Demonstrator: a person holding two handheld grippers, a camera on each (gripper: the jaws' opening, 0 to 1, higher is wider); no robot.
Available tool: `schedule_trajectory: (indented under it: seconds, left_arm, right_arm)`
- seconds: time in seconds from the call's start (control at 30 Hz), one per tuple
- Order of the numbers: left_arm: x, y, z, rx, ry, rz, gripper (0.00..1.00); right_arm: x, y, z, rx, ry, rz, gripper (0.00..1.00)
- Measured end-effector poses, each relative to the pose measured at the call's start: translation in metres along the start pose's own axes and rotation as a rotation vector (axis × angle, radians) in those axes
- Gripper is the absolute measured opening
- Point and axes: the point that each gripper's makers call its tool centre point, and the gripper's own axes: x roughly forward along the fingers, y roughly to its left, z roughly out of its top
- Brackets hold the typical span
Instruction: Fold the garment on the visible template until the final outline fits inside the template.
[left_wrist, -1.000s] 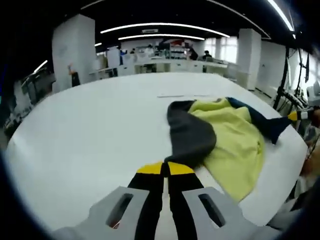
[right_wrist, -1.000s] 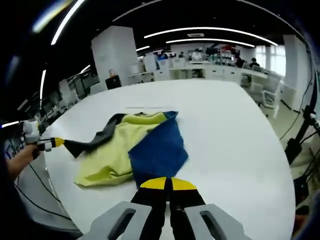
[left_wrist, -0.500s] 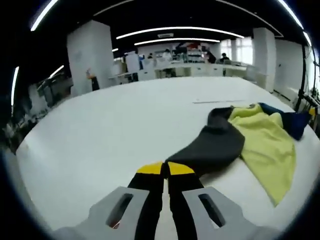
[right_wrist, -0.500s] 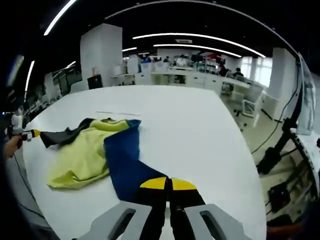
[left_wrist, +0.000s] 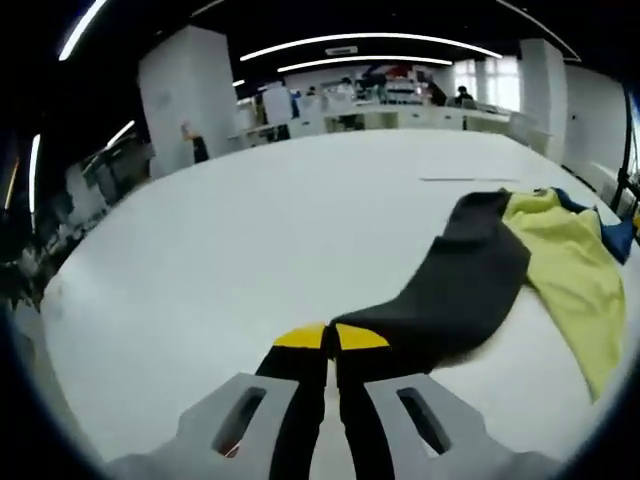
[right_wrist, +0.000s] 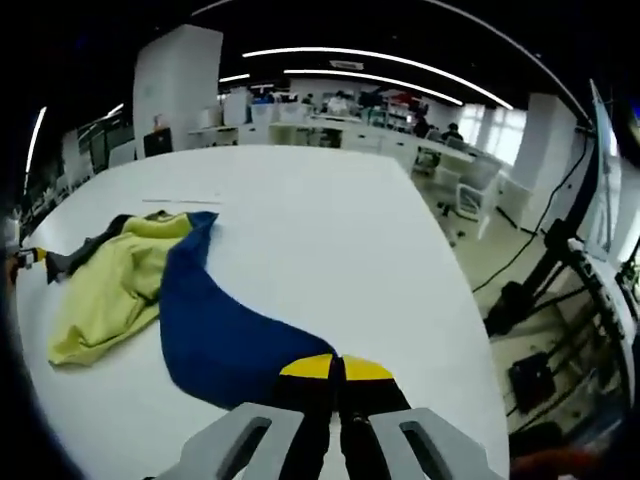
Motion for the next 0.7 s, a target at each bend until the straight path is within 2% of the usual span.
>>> schedule_trajectory:
  seconds: [0.1,0.23,0.27,0.37,0.5,0.6,0.63,0.7]
  left_arm:
    - [0.006,0.007,-0.008,0.03,0.042,0.018,0.0]
    - [0.012,0.011,-0.01,0.035,0.051,0.002,0.0]
    - [0.014,0.012,-0.012,0.056,0.065,-0.008,0.0]
    - [0.018,0.015,-0.015,0.092,0.077,-0.014,0.0]
    - [0.023,0.024,-0.021,0.159,0.121,0.01,0.0]
    - [0.027,0.025,-0.023,0.203,0.144,-0.009,0.0]
    - [0.027,0.026,-0.022,0.206,0.146,-0.009,0.0]
    - [0.027,0.026,-0.023,0.213,0.167,-0.012,0.0]
  right_arm:
    - [0.005,-0.008,-0.004,0.005,0.02,-0.014,0.0]
    - [0.011,-0.025,-0.006,0.004,0.032,-0.046,0.0]
    - [0.013,-0.031,-0.007,0.016,0.036,-0.062,0.0]
    - [0.019,-0.048,-0.012,-0.026,0.076,-0.124,0.0]
    - [0.029,-0.059,-0.016,0.006,0.103,-0.137,0.0]
    - [0.033,-0.066,-0.017,0.015,0.117,-0.144,0.0]
    - [0.035,-0.069,-0.018,0.05,0.117,-0.143,0.0]
    - [0.037,-0.077,-0.018,0.055,0.128,-0.156,0.0]
